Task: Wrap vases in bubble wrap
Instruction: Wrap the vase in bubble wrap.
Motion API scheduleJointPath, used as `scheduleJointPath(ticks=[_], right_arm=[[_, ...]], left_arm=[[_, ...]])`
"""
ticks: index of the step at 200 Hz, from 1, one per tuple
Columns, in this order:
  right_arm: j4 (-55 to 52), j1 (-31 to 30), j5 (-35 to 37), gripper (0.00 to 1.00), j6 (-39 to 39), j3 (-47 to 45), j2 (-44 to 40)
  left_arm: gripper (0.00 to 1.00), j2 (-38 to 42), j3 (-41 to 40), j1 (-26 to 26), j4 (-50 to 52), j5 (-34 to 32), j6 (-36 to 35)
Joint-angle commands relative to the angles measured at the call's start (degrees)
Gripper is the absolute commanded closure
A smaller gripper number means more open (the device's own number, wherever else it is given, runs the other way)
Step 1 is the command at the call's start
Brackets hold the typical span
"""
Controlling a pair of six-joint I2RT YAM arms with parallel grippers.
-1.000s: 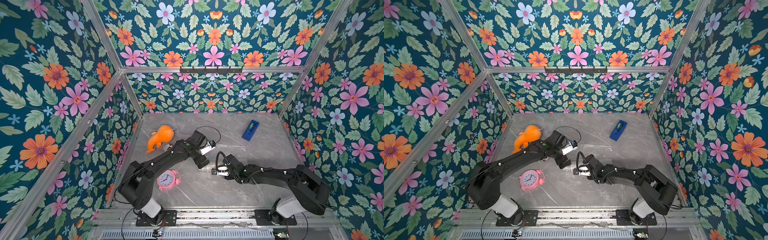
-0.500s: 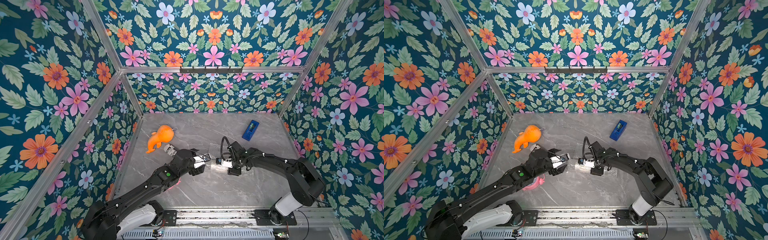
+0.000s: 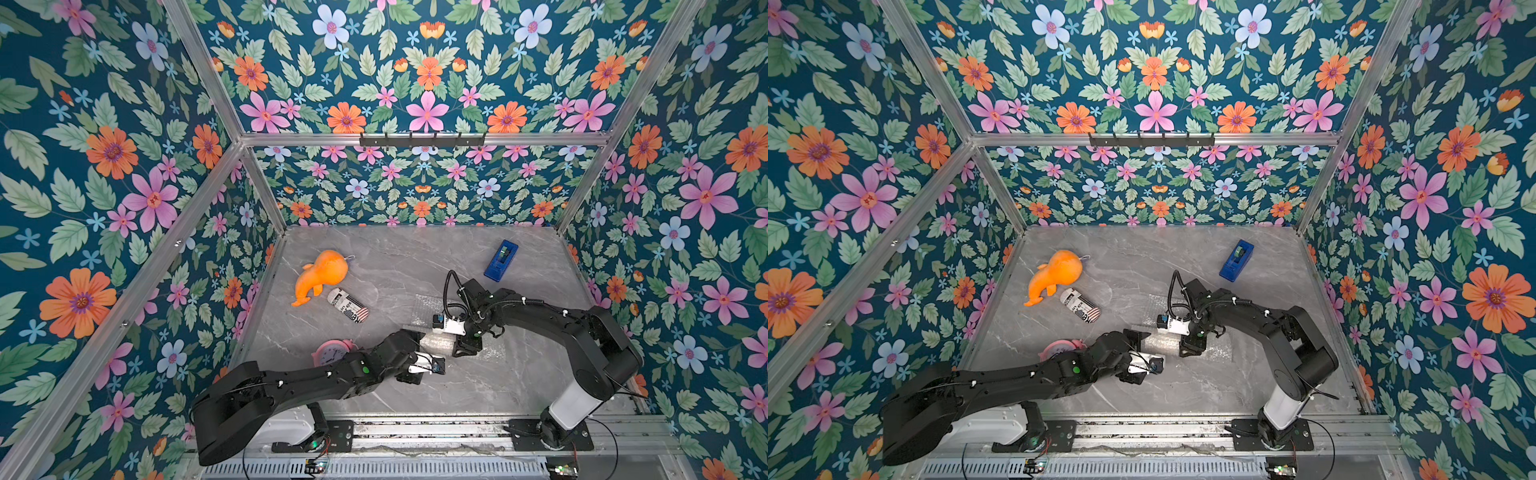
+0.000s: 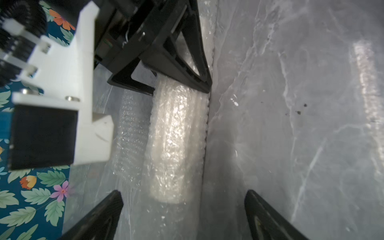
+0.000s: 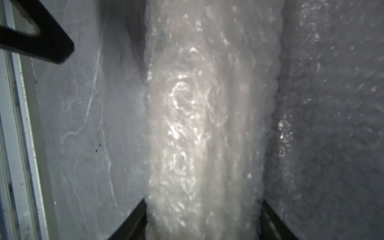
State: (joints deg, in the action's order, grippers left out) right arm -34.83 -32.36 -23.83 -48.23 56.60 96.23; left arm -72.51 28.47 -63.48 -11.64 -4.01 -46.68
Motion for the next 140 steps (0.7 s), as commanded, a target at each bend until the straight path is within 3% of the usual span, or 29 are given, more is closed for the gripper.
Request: scheduleJointPath(ticks=[1,37,75,103,140], right_arm=[[-2.47,0.18,-5.86,0.53,-0.82,0.10,0.37],[-1.76,0.67,-7.80,0.54,-0.69,-0.01,0.19],[-0.78,1.16,-9.77,0.54,-0.29,0.11,0.03],[-1.33,1.16,-10.32,0.54,-0.62,0.15,-0.05],[-2.70,1.19,-10.49,0.54,-1.52,0.40,0.17]], left_arm=[[0.05,-0.80,0.21,-1.39,-4.71,-0.50,-1.67],[0.06,-0.26,0.11,-2.38,-0.85,2.24,-1.46],[0.08,-5.40,1.61,-3.51,0.31,-0.82,-1.40],[0.11,-10.96,0.78,-3.94,-7.81,-8.42,-1.68],[0.11,-14.30,2.00,-4.02,-11.97,-9.18,-1.92]])
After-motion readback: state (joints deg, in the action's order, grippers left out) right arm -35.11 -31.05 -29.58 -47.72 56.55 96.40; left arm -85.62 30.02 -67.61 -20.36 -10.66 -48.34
